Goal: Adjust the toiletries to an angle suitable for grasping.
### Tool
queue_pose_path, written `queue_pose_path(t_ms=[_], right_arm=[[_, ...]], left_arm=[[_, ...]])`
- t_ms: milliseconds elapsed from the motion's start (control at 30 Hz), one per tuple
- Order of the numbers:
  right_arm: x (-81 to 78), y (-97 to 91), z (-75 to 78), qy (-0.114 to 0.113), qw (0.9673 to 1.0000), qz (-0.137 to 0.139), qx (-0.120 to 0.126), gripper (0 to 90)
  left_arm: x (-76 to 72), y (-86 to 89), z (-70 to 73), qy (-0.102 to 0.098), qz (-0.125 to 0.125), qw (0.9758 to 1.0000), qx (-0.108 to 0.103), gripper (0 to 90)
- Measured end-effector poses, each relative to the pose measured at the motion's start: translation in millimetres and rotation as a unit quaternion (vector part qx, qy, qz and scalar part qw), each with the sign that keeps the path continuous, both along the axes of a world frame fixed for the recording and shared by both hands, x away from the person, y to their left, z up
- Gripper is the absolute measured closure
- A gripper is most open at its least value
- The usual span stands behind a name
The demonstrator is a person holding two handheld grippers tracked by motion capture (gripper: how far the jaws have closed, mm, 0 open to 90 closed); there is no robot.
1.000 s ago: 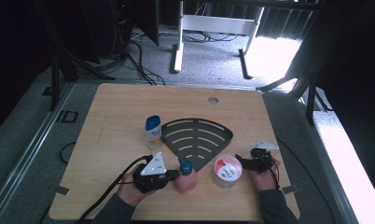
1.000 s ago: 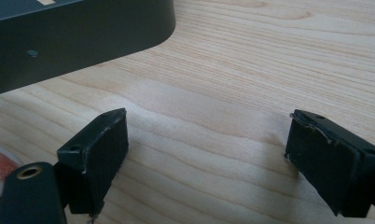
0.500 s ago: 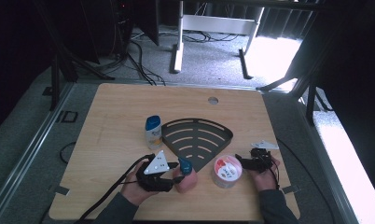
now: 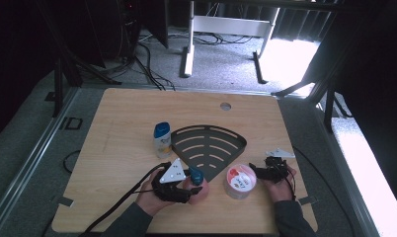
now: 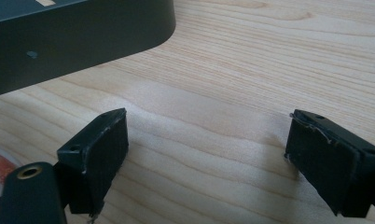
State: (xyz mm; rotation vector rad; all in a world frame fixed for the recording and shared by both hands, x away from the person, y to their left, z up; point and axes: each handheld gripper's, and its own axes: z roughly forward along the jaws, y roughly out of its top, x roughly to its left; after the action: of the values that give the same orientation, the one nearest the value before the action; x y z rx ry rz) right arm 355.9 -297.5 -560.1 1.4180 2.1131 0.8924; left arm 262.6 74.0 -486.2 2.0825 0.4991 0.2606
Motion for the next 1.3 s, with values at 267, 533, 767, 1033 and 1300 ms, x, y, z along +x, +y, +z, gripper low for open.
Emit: queue_pose_path(t_ms=[267,533,767,1033,1300], right_arm=[[0.0,0.0,0.0,0.0,1.0,0.0,0.0,12.6],[0.0,0.0,0.0,0.0,1.0,0.0,0.0,12.7],[0.0,0.1,0.0,0.0,1.0,0.0,0.001,12.7],[0.0,0.2,0.0,0.0,1.0,-0.001,0.001,12.7],[0.0,0.2,0.0,0.0,1.0,-0.001,0.001,12.8]], left_arm=[[0.6,2.1,4.0,0.002,0.003,0.9998,-0.022,45.8],[-1.7,5.9,8.9,-0.011,0.004,0.9998,-0.013,52.4],[-4.9,16.4,16.7,-0.03,0.018,0.9993,0.015,56.7],[-3.7,28.5,24.2,-0.035,0.036,0.9986,0.016,73.8],[-4.3,23.9,22.7,-0.019,0.015,0.9997,-0.007,61.0]])
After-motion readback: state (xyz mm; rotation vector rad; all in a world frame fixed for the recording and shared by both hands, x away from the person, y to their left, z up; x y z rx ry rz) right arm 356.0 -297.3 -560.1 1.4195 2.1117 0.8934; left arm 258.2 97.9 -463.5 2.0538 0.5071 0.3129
